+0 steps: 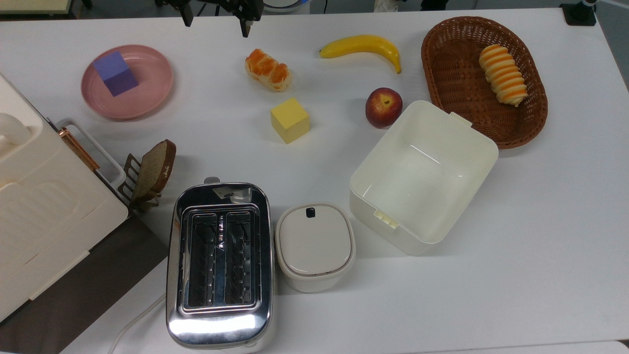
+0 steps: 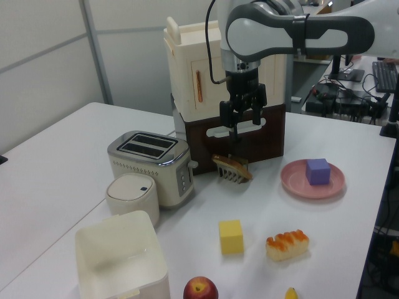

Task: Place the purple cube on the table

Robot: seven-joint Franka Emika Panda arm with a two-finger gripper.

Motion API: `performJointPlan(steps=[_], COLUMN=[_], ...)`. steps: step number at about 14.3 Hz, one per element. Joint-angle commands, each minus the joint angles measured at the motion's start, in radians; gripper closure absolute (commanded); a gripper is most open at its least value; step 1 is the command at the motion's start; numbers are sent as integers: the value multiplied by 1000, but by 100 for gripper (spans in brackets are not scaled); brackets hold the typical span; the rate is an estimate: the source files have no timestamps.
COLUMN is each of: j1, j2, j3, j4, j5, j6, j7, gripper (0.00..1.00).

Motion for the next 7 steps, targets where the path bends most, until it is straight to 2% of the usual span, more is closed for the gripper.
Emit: performJointPlan(steps=[1, 7], j1=[30, 33], j2=[0, 0], j3=[2, -1], j4=[-5, -5], j5=[-27, -27], j6=[2, 3], j7=[27, 26], gripper=[0, 0])
